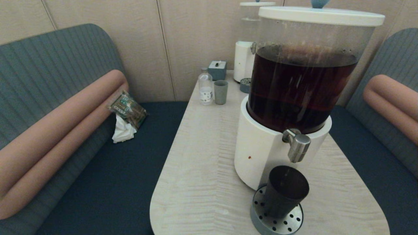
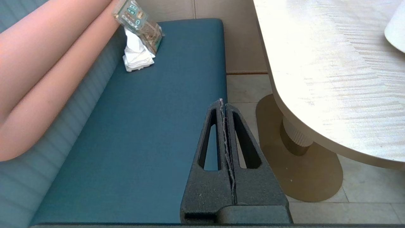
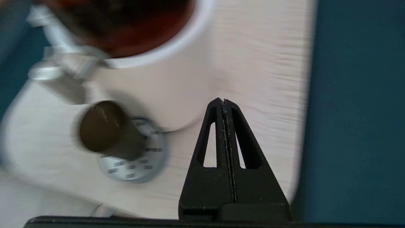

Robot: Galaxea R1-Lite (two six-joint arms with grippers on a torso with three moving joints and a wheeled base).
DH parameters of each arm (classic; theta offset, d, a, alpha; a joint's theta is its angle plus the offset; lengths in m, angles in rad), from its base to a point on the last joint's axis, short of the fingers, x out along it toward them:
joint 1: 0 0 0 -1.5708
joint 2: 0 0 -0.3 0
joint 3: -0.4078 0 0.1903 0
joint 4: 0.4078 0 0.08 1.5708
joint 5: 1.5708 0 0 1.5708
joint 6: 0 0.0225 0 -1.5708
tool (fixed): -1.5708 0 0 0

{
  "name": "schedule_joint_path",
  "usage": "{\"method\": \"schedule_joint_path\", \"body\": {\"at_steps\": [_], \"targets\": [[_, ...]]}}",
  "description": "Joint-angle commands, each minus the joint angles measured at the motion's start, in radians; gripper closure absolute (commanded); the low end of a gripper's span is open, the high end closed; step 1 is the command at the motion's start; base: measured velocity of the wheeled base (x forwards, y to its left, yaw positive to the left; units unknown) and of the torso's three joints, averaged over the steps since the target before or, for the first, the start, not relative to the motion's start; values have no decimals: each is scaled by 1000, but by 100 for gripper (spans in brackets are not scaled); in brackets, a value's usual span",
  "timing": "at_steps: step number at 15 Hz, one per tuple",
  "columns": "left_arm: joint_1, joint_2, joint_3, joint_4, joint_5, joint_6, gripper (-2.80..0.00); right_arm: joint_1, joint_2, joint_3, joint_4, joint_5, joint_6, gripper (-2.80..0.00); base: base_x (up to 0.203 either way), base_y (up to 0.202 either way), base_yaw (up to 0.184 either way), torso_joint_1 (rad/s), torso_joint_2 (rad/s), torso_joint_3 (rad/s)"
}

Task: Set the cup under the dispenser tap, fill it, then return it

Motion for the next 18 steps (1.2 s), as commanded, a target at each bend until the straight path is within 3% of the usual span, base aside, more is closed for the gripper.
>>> {"method": "schedule_joint_path", "body": {"at_steps": [1,6,10,13,18], "targets": [[0,1,0,0,0,0,0,-4,-54,20,1,-45,-12,0,0,0,0,0,0,0],[0,1,0,0,0,0,0,-4,-159,37,8,-58,-50,0,0,0,0,0,0,0],[0,1,0,0,0,0,0,2,-230,151,0,-53,-47,0,0,0,0,0,0,0],[0,1,0,0,0,1,0,-66,-275,164,3,-2,-51,0,0,0,0,0,0,0],[0,1,0,0,0,0,0,-181,-396,191,4,107,-136,0,0,0,0,0,0,0]]}}
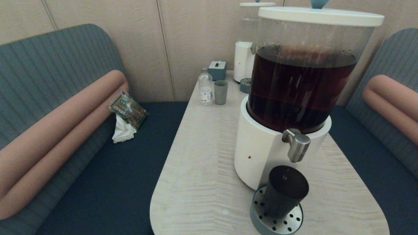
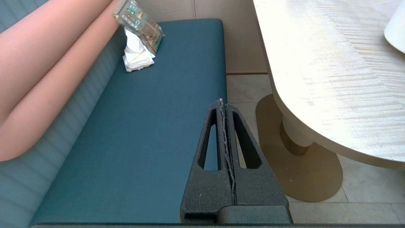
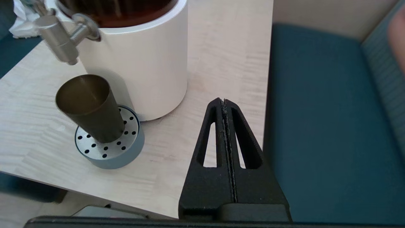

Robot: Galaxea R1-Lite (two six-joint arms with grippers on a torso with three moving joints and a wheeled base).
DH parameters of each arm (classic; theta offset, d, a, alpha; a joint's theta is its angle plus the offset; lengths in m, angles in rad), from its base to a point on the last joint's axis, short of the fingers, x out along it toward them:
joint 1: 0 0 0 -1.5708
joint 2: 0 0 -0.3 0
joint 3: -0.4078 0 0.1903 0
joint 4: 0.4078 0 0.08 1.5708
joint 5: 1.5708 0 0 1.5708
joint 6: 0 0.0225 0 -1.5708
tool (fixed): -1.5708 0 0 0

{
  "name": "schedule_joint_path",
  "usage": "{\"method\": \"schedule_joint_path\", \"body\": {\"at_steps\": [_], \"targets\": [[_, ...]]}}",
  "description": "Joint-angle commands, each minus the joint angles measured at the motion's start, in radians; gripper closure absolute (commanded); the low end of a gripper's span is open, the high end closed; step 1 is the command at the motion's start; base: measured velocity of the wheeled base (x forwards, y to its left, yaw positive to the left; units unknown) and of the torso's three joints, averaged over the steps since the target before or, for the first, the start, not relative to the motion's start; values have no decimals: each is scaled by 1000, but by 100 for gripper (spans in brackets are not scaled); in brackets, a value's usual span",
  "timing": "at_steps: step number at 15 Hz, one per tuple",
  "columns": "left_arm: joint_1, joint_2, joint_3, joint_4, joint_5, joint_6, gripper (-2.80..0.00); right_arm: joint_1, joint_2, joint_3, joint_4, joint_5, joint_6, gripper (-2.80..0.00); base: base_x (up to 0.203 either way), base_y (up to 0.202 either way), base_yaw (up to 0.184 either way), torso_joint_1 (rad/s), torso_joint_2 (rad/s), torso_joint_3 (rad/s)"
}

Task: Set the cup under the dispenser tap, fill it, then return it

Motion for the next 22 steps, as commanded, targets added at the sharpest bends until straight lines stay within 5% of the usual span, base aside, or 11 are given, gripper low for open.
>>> {"method": "schedule_joint_path", "body": {"at_steps": [1,22], "targets": [[0,1,0,0,0,0,0,-23,-72,18,2,12,-14,0,0,0,0,0,0,0],[0,1,0,0,0,0,0,-93,-465,90,-18,44,-37,0,0,0,0,0,0,0]]}}
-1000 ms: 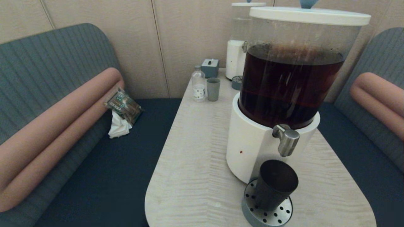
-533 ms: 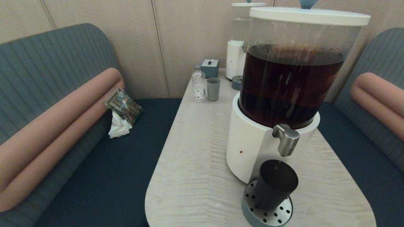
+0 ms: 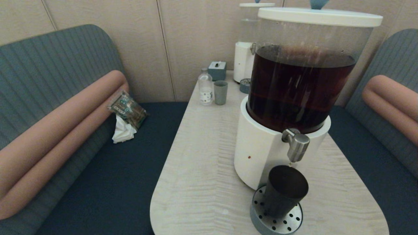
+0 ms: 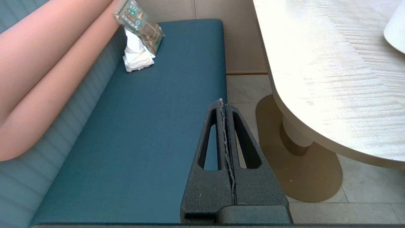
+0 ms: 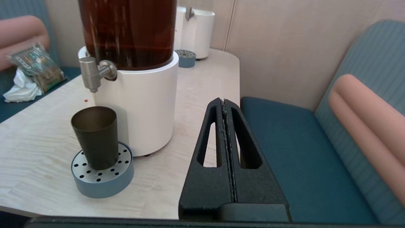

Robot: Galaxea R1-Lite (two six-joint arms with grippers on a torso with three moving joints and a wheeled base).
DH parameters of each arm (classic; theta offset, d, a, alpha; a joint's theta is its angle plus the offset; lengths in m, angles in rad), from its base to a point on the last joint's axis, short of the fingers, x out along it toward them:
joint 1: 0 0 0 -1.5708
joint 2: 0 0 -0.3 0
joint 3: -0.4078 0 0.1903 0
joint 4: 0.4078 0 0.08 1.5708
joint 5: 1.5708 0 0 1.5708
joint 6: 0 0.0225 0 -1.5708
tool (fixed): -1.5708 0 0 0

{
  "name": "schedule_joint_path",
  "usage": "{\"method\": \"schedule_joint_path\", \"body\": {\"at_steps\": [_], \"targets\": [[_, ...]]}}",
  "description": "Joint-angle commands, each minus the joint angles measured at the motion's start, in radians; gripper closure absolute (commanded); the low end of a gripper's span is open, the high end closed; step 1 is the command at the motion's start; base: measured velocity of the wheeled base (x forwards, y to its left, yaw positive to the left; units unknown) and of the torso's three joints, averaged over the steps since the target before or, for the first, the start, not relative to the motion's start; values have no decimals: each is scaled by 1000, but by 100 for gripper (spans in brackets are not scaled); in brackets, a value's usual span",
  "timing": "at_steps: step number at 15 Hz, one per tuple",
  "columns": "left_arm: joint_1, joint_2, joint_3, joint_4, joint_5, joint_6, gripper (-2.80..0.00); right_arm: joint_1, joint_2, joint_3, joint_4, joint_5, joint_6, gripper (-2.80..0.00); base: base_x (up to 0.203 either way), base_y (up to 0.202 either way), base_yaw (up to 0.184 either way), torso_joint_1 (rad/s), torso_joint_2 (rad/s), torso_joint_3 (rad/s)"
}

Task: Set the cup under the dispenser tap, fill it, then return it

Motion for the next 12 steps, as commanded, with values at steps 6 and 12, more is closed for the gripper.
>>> {"method": "schedule_joint_path", "body": {"at_steps": [6,12], "targets": [[0,1,0,-1,0,0,0,2,-138,102,1,11,1,0,0,0,0,0,0,0],[0,1,0,-1,0,0,0,3,-141,292,-168,4,10,0,0,0,0,0,0,0]]}}
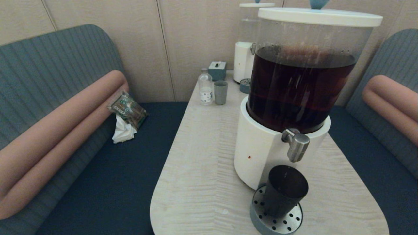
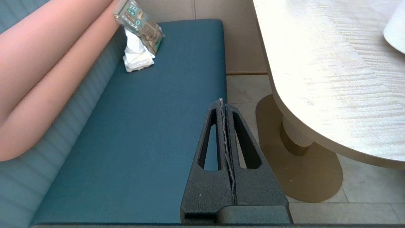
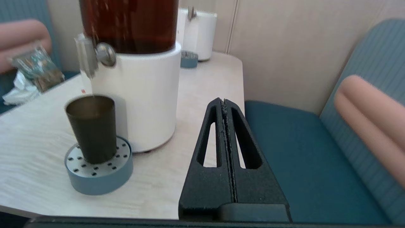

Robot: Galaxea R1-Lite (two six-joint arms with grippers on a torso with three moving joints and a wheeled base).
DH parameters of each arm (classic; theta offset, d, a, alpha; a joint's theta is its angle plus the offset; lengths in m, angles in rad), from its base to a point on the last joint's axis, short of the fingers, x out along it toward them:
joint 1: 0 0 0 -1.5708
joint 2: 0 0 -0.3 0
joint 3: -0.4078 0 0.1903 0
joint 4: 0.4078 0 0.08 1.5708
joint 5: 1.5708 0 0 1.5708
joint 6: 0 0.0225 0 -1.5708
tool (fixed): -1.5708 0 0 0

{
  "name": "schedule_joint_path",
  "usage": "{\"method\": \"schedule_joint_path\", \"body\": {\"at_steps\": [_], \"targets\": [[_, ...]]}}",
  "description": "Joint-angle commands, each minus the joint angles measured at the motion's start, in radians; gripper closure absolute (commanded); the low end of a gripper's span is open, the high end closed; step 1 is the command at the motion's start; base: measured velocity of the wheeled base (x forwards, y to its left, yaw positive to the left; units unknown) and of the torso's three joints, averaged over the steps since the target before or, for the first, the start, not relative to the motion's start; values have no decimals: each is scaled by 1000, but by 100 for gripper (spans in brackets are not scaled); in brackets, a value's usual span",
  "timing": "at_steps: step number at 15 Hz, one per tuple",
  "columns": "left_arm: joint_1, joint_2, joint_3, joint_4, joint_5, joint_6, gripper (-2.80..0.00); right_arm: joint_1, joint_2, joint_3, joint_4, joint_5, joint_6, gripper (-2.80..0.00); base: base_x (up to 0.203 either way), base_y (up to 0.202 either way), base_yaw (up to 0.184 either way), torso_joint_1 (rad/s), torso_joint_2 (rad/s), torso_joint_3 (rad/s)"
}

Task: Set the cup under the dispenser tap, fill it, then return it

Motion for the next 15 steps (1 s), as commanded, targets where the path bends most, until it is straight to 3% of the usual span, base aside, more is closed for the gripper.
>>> {"method": "schedule_joint_path", "body": {"at_steps": [1,10,11,15], "targets": [[0,1,0,-1,0,0,0,0,-5,62,-23,-1,0,0,0,0,0,0,0,0],[0,1,0,-1,0,0,0,0,-5,452,-524,-77,-54,0,0,0,0,0,0,0],[0,1,0,-1,0,0,0,0,-5,462,-562,-114,-57,0,0,0,0,0,0,0],[0,1,0,-1,0,0,0,0,-5,463,-474,-126,-57,0,0,0,0,0,0,0]]}}
